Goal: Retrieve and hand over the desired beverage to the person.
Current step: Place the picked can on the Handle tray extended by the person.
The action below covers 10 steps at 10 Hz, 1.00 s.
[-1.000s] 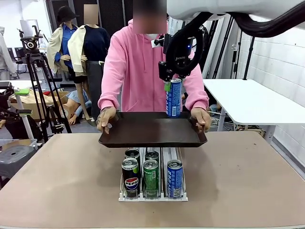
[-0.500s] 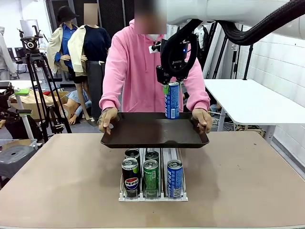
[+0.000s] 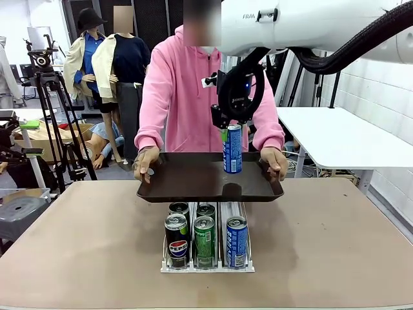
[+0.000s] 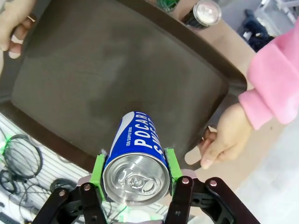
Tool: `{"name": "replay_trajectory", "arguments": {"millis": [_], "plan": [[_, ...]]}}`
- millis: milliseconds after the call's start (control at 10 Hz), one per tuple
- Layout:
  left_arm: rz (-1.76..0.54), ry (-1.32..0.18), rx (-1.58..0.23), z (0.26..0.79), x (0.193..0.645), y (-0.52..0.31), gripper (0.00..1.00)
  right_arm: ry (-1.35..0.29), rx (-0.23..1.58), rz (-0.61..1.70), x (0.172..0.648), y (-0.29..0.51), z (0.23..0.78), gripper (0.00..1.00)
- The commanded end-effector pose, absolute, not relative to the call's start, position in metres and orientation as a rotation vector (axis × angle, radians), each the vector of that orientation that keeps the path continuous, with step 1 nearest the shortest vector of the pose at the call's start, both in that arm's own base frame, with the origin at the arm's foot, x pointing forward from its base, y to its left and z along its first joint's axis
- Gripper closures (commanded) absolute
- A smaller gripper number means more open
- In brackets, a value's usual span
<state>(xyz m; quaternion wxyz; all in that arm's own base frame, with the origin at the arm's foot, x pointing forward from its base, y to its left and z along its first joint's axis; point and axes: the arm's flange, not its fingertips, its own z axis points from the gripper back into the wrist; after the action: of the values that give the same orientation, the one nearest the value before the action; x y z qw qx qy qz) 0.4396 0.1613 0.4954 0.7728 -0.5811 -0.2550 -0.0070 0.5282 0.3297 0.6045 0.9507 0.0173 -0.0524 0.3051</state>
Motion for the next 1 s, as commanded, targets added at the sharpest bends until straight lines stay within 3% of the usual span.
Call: {"name": "replay_trajectory", "arguments": {"millis": [0, 500, 600, 700, 900], "plan": [[-0.020, -0.553, -1.267, 0.496, 0.437, 0.162, 0.00, -0.132, 0.049, 0.624, 0.524, 0.322, 0.594, 1.00], [-0.020, -0.553, -1.267, 0.496, 0.437, 0.162, 0.00, -0.146, 0.078, 0.659, 0.525, 0.318, 0.572, 1.00], [-0.020, -0.553, -1.267, 0.496, 0.437, 0.162, 0.00, -0.143, 0.085, 0.658, 0.526, 0.317, 0.571, 0.95], [-0.020, -0.553, -1.267, 0.496, 0.437, 0.162, 0.00, -0.135, 0.101, 0.663, 0.527, 0.317, 0.572, 0.81], [-0.020, -0.553, -1.267, 0.496, 0.437, 0.162, 0.00, -0.120, 0.115, 0.666, 0.529, 0.318, 0.573, 0.42]]}}
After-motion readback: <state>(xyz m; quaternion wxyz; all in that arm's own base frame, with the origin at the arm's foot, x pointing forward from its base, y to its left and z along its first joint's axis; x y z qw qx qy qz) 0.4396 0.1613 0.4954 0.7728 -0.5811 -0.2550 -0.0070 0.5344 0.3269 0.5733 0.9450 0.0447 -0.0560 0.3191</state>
